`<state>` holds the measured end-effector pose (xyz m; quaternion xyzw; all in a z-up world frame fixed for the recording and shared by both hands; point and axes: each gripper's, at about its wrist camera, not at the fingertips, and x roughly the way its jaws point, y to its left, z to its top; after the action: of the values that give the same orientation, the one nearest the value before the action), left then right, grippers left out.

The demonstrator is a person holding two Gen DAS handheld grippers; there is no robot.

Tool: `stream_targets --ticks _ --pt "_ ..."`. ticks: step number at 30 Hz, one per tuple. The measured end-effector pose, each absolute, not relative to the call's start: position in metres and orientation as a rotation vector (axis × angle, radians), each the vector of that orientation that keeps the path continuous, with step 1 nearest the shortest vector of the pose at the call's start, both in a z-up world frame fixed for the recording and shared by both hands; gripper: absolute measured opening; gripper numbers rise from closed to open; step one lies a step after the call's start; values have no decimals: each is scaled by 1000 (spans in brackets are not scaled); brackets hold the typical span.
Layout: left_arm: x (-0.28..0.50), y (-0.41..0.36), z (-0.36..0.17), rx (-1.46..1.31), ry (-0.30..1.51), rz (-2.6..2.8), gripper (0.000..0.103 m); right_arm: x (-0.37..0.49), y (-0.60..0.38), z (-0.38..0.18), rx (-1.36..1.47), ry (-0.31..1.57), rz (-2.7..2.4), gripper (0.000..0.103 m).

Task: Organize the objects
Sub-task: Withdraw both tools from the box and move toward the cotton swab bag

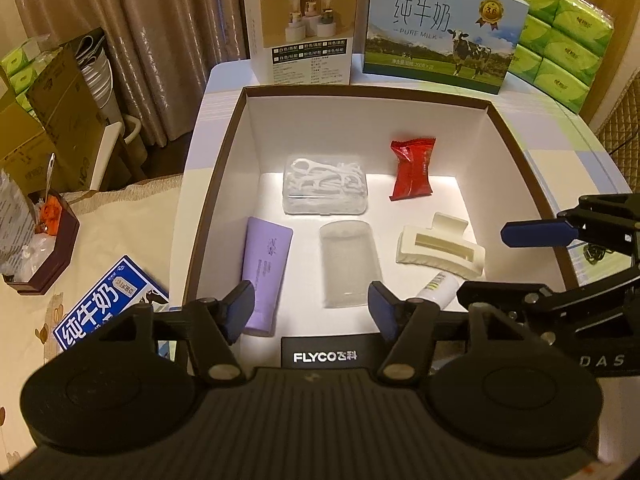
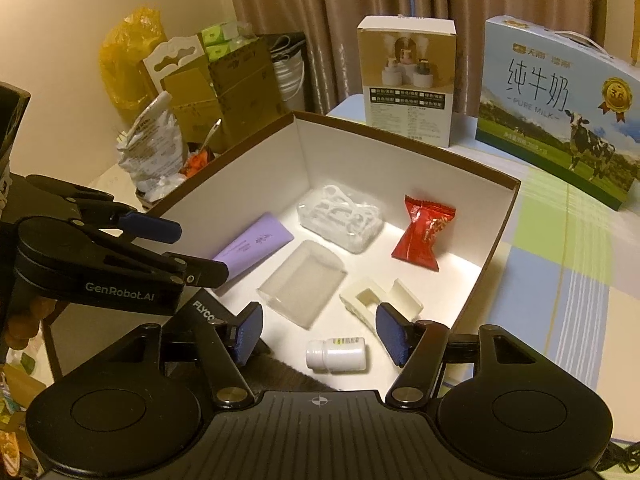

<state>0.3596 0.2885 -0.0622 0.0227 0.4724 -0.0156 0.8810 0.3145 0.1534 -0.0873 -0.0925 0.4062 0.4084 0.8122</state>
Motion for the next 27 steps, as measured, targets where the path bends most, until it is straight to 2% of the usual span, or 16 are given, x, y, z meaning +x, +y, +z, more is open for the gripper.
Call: stream_targets --ticks 5,8,16,18,21,27 --pt "350 287 -56 33 977 -32 64 305 148 -80 -185 858 873 65" --pt "341 285 -51 29 971 -22 74 296 143 -75 -175 848 874 69" --pt "308 284 -35 -7 948 4 85 268 126 -60 -151 796 863 98" --pt "300 283 -30 -13 940 8 86 263 121 -56 -136 786 858 101" --pt "288 282 -23 -20 927 16 91 255 115 -51 -119 774 849 101" --pt "264 278 -12 -27 908 33 95 240 105 -44 -96 768 838 101"
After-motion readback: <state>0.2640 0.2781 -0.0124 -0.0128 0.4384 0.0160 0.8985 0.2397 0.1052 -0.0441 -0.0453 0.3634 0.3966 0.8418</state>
